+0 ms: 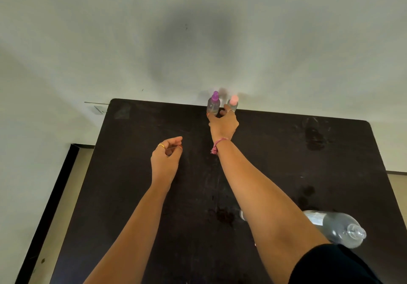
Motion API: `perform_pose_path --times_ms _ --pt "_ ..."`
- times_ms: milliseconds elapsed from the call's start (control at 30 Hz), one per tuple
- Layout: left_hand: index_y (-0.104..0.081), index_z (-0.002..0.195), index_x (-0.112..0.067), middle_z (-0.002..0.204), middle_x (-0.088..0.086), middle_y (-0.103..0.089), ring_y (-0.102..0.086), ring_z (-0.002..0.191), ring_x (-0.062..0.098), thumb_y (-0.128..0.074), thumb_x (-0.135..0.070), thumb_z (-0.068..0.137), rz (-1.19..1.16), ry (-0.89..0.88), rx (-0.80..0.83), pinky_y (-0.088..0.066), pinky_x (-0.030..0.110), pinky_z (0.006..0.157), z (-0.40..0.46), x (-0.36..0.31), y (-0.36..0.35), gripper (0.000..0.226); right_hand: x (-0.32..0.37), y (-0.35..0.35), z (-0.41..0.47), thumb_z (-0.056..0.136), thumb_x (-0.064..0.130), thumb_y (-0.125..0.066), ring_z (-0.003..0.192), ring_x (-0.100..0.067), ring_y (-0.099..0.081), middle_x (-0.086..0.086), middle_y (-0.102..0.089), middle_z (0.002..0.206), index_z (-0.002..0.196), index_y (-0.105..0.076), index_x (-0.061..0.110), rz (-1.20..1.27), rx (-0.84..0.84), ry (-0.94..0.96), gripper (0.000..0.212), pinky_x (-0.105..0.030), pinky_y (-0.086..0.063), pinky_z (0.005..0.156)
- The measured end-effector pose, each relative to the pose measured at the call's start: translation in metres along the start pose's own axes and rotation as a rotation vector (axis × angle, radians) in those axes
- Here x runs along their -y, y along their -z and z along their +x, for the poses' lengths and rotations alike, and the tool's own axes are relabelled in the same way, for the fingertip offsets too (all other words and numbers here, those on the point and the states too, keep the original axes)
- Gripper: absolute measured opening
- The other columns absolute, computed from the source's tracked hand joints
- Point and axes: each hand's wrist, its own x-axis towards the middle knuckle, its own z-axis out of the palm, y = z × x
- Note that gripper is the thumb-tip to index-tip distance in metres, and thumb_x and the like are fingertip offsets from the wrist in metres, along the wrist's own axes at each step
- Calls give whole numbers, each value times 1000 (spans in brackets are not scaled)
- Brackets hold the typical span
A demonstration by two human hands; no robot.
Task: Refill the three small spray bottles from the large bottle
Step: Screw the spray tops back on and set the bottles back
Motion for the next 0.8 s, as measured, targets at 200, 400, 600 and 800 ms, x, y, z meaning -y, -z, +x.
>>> perform_pose_path --times_ms 200,400,600,800 --pt "-68 112 -26 104 -14 -67 -64 101 6 -62 -9 93 -28 -29 60 -54 36 96 -24 -2 -8 26 -15 56 -31 81 12 -76 81 -5 -66 -3 -67 107 121 -61 11 -76 141 71 43 -30 -60 75" --pt "-67 109 -32 107 -10 -67 -64 100 6 -64 -10 92 27 -117 201 -53 25 91 -63 0 -19 29 -16 153 -75 83 15 -74 88 2 -66 10 -70 97 108 -70 19 -130 254 151 26 -10 -50 82" --pt "-54 121 -37 119 -12 -60 -57 111 4 -73 -5 83 253 -200 507 -50 21 92 -106 31 -35 53 -77 225 -109 85 -4 -62 79 2 -62 7 -68 92 96 -73 14 -411 161 320 24 -1 -43 77" --pt "-41 145 -26 141 -8 -46 -42 128 2 -75 -9 82 485 -190 667 -36 19 107 -135 56 -61 73 -145 254 -139 90 3 -52 86 -10 -61 9 -55 111 99 -69 21 -881 506 567 26 -24 -49 81"
